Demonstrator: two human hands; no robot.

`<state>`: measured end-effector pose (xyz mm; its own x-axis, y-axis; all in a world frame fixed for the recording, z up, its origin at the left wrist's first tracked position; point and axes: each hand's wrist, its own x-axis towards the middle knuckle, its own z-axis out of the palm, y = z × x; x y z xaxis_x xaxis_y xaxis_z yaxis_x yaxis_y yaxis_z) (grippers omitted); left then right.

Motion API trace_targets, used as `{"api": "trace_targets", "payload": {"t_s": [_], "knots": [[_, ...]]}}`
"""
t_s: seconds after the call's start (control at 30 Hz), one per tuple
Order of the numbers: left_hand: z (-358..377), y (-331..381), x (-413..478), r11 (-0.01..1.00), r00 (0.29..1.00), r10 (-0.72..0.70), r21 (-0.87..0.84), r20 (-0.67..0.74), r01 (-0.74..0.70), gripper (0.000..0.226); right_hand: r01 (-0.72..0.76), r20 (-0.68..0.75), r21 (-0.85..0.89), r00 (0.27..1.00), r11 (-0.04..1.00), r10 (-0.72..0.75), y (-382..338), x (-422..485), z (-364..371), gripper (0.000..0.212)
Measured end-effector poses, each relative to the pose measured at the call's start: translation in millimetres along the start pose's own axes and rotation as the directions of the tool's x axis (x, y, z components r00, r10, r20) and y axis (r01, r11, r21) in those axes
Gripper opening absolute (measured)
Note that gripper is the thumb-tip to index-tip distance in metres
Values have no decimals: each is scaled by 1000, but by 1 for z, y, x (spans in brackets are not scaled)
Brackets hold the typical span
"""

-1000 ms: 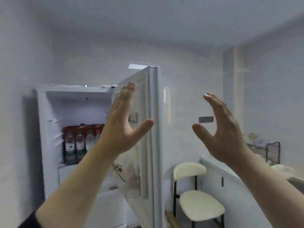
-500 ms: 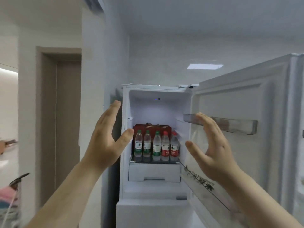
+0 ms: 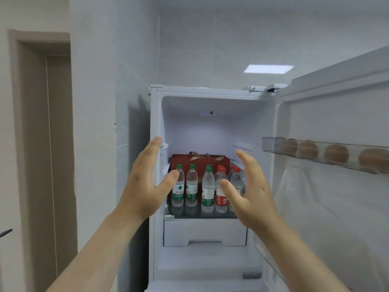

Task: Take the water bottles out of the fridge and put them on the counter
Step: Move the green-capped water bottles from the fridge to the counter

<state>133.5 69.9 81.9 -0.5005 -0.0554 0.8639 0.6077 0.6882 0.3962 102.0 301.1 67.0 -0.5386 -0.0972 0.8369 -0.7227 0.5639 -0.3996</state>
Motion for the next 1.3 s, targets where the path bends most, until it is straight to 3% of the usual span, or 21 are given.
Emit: {"api": "trace_targets", "payload": {"t_s": [0.27, 0.4, 0.6, 0.77, 0.97, 1.07, 1.1, 1.2, 1.3], "knots": [[95, -87, 76, 994, 994, -112, -8, -9, 112, 73, -178, 19, 103, 984, 979, 177, 97, 83, 90, 73], [144, -137, 100, 962, 967, -254, -106, -11, 252, 65, -307, 71, 137, 951, 942, 300, 147, 104, 138, 73], [218, -232, 115, 835, 869, -494, -264, 29, 483, 65, -478, 174, 118, 873, 870, 456, 213, 127, 202, 90], [266, -305, 122, 718, 766, -640, -314, 55, 622, 71, -564, 158, 27, 818, 825, 554, 253, 143, 247, 90], [308, -342, 137, 599, 620, -784, -292, -25, 746, 78, -641, 130, 74, 765, 764, 630, 278, 164, 276, 71], [321, -351, 148, 607, 616, -786, -252, -52, 754, 70, -674, 149, 48, 735, 737, 662, 289, 175, 280, 34], [323, -354, 149, 616, 622, -781, -227, -51, 754, 65, -674, 161, 43, 733, 737, 661, 293, 176, 282, 33], [330, -362, 145, 628, 629, -776, -163, -50, 761, 49, -662, 199, 30, 738, 749, 644, 299, 172, 287, 50], [333, -369, 128, 628, 632, -774, -181, -45, 757, 51, -669, 228, -23, 720, 743, 656, 303, 152, 296, 76]]}}
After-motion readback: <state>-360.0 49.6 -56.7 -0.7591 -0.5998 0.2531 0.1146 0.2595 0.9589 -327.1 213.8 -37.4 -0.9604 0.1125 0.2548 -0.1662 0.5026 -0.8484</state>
